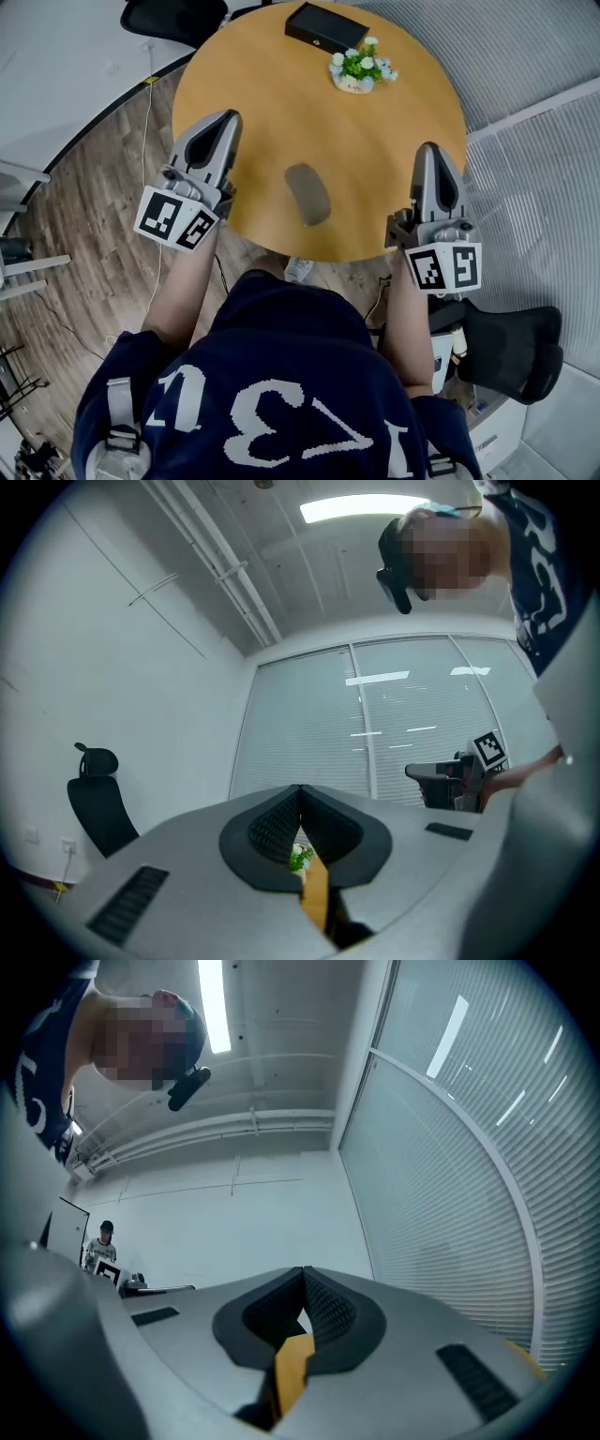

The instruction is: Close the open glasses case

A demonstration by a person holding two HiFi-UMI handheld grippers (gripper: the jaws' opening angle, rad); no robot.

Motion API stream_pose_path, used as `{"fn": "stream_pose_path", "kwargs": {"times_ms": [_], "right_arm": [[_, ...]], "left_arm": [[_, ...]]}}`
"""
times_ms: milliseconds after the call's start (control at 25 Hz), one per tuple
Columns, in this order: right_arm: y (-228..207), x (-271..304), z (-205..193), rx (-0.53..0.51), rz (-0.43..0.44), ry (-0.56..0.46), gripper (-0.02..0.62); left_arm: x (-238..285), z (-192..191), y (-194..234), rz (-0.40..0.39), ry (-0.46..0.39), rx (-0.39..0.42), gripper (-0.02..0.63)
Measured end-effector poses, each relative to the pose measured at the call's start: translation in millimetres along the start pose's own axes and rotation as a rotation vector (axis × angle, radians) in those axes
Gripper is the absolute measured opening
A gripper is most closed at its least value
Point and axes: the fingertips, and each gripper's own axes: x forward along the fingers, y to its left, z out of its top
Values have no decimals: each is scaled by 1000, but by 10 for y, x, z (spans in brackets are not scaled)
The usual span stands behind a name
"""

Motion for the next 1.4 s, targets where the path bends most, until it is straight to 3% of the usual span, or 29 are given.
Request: {"fn": "stream_pose_path", "kwargs": {"times_ms": [280,560,1200,1400], "right_arm": [[-90,283,-264,40,7,41,21],[-175,394,-391,48,-68,67,23],[-60,175,-1124,116,-182,206,21],[10,17,-1453,154,-208,273,23]], "left_arm": [[323,-253,46,-57,33,-48,12],[577,-488,141,-156,95,-83,12],[502,-1356,-55,-318,299,-210,12],[404,-1701,-247,-425,387,-245,15]]}}
